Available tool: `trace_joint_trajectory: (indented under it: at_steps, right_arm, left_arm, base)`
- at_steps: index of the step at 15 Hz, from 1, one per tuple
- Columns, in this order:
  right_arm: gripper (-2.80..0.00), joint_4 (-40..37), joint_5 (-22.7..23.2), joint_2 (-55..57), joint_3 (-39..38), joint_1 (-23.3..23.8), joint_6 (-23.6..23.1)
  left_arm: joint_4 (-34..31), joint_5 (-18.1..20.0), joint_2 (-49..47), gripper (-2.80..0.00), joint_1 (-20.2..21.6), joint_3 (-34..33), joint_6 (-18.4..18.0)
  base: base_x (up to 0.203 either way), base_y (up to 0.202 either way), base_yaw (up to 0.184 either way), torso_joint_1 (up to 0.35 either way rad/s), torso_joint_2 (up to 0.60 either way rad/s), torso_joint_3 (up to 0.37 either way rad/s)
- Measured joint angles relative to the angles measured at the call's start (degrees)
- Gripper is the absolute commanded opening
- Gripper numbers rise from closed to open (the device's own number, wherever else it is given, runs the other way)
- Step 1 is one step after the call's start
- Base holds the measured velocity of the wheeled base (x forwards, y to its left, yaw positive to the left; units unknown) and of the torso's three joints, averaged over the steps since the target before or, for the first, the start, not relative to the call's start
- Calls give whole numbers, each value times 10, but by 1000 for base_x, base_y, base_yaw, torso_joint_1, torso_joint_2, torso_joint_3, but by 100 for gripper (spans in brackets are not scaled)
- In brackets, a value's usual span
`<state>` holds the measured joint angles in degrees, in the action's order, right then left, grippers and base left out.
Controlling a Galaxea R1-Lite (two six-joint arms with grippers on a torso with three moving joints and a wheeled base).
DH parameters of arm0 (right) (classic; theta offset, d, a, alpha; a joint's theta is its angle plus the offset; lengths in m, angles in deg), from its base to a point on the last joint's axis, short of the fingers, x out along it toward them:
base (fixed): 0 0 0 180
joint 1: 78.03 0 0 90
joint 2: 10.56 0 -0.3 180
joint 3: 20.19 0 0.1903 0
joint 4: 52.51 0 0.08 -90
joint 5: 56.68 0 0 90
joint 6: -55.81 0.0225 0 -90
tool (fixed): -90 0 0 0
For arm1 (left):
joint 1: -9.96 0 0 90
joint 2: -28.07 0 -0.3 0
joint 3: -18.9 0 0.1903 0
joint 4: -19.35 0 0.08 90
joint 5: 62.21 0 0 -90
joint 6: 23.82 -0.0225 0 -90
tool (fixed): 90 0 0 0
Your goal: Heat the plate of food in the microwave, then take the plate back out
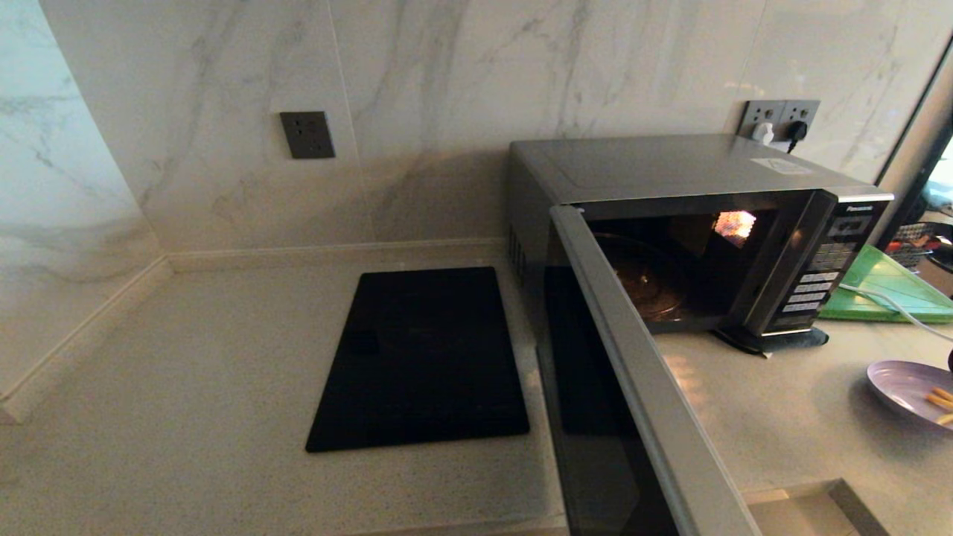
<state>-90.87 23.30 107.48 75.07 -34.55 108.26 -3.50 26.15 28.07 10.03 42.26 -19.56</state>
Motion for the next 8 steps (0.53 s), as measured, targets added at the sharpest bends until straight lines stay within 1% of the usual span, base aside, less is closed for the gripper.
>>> trace_joint_trajectory:
  at_steps: [8]
  right_arm:
    - [-280,-2,1,8,-2,3,-1]
  left_arm:
    - [0,0,0,-280,0,0,0]
  base:
    - [0,0,0,0,0,0]
